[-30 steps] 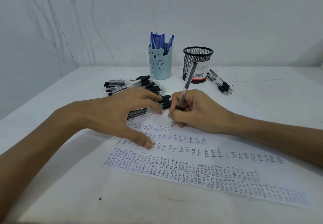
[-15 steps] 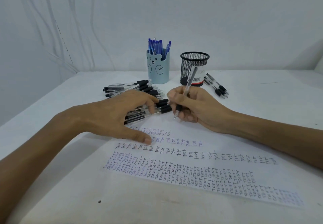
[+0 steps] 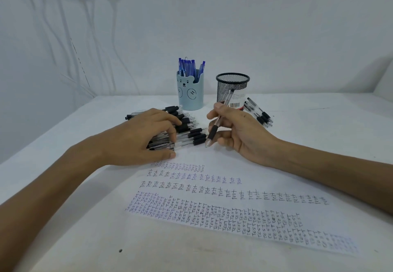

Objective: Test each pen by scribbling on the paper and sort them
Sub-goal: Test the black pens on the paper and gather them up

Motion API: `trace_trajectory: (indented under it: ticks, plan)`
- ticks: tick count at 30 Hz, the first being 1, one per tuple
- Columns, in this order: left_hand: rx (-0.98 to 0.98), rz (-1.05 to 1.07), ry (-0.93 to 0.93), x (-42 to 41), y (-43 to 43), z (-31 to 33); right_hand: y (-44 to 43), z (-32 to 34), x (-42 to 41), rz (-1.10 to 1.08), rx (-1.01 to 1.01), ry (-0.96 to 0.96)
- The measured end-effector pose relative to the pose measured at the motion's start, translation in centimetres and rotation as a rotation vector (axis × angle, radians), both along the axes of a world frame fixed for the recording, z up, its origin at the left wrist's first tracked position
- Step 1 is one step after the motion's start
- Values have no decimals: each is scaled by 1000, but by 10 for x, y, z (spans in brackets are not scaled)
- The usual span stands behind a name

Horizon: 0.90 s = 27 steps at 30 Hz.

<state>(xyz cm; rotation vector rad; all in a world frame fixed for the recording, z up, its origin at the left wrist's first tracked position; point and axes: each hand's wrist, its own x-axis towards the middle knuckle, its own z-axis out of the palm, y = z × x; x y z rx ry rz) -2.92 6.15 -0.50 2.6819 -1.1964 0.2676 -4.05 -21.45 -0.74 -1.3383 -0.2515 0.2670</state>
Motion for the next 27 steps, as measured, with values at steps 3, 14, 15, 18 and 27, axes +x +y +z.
trace_trajectory:
  ticks: [3, 14, 15, 18, 27]
  plan:
    - [5, 25, -40, 1, 1, 0, -5, 9, 5, 24, -149, -31]
    - [11, 44, -68, -1, -1, 2, -70, 54, 52, 137, -1355, -175]
    - [9, 44, -67, -1, 0, 1, -77, 56, 57, 122, -1410, -165]
    - [2, 43, -60, -1, -1, 1, -99, 64, 74, 13, -1513, -178]
    - [-6, 29, -26, -2, -1, 1, -103, 44, 116, -267, -1587, -418]
